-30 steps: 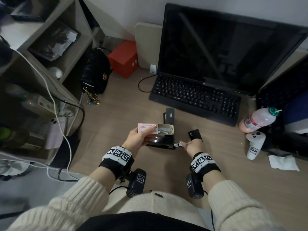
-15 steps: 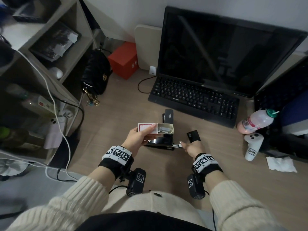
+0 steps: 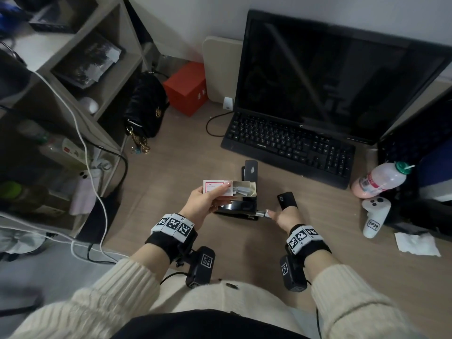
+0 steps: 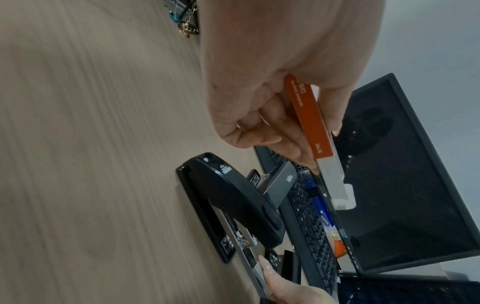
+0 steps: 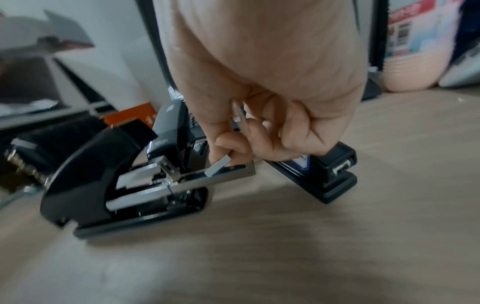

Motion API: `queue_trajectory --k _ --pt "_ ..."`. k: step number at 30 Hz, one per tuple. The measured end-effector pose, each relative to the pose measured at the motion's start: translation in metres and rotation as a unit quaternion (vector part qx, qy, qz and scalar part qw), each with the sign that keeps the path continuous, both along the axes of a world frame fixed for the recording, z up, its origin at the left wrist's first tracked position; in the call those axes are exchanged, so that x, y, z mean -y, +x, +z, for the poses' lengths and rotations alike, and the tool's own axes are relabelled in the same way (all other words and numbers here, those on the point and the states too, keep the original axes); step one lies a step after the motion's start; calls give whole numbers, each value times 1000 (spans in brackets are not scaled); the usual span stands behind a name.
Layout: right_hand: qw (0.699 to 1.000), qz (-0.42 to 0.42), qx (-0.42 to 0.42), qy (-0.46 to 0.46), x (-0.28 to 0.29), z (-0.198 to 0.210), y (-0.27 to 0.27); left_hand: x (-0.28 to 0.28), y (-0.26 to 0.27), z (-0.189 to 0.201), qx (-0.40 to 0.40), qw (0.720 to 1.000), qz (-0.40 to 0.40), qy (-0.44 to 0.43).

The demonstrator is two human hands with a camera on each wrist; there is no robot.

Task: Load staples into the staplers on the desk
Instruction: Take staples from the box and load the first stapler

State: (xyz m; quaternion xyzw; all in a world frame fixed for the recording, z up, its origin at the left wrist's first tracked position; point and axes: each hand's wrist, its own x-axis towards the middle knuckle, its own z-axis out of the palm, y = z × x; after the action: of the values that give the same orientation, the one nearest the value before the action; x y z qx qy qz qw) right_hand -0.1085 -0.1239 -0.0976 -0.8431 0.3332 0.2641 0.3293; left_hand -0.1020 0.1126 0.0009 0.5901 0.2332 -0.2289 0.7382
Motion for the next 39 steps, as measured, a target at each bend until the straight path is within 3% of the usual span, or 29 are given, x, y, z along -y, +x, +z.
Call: queue_trajectory --k 7,19,23,30,36,39 --pt "998 53 -3 -39 -3 3 4 0 -1 0 1 1000 -6 6" --pt "992 45 14 -115 -19 -1 -1 -4 -1 -3 2 1000 -5 8" --pt "995 37 30 -88 -18 10 -3 -4 1 -4 1 1000 -7 4" --pt "997 -21 54 50 -20 13 -8 2 5 -5 -4 1000 -12 -18" --pt "998 -4 49 -41 -10 16 -15 3 8 -7 3 999 -30 -19" --pt "998 17 46 -42 -16 15 -21 4 9 -7 -1 999 -34 -17"
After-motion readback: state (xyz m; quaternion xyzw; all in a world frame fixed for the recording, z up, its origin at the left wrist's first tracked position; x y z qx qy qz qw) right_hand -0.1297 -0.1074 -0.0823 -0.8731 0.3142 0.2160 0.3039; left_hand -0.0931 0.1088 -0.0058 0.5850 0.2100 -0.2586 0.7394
